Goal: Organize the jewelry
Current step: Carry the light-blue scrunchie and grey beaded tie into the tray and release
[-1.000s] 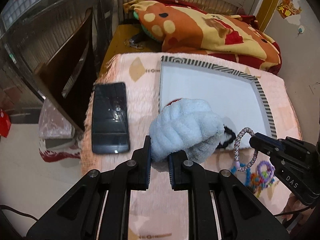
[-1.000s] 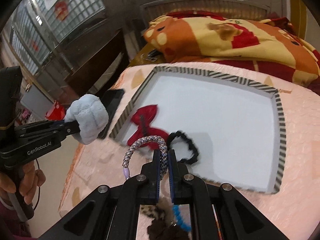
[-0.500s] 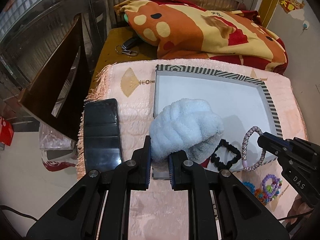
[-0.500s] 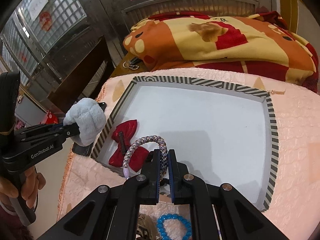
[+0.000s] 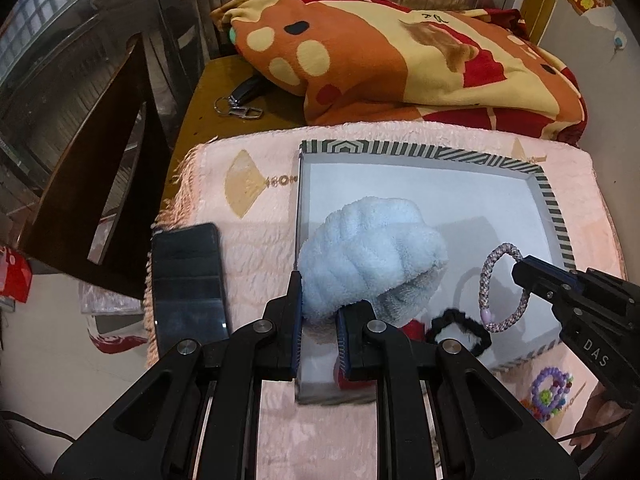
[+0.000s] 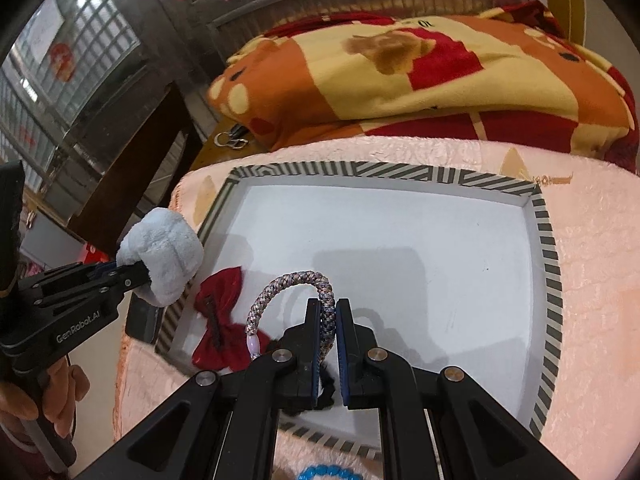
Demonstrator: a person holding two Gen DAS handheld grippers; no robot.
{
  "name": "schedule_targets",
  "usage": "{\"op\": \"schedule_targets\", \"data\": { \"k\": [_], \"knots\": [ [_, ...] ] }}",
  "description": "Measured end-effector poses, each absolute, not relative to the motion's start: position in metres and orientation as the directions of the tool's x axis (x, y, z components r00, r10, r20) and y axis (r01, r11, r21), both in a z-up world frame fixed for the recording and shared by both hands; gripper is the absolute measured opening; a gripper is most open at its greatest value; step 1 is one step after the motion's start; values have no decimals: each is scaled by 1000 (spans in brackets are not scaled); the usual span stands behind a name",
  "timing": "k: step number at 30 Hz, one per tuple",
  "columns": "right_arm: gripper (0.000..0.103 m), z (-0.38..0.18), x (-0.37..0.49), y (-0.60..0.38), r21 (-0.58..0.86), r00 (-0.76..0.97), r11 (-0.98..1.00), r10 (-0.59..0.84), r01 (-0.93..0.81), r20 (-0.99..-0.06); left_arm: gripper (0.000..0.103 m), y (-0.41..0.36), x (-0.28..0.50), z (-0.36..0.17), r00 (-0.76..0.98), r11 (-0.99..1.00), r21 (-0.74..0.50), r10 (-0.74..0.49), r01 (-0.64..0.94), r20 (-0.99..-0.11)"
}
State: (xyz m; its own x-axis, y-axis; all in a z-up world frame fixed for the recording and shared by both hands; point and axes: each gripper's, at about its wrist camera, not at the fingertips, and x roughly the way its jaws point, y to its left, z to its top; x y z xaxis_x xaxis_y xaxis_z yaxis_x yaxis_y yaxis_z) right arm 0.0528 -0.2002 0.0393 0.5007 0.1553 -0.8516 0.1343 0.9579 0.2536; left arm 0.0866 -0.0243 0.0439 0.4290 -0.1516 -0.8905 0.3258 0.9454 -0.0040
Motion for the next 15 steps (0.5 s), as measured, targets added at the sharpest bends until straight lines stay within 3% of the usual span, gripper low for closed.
{"op": "schedule_targets", "data": {
  "k": [15],
  "knots": [
    [7, 0, 96, -205, 254, 420, 954, 168, 157, -892, 13, -45, 142, 1, 354, 952, -4, -118, 305, -928]
  ]
}}
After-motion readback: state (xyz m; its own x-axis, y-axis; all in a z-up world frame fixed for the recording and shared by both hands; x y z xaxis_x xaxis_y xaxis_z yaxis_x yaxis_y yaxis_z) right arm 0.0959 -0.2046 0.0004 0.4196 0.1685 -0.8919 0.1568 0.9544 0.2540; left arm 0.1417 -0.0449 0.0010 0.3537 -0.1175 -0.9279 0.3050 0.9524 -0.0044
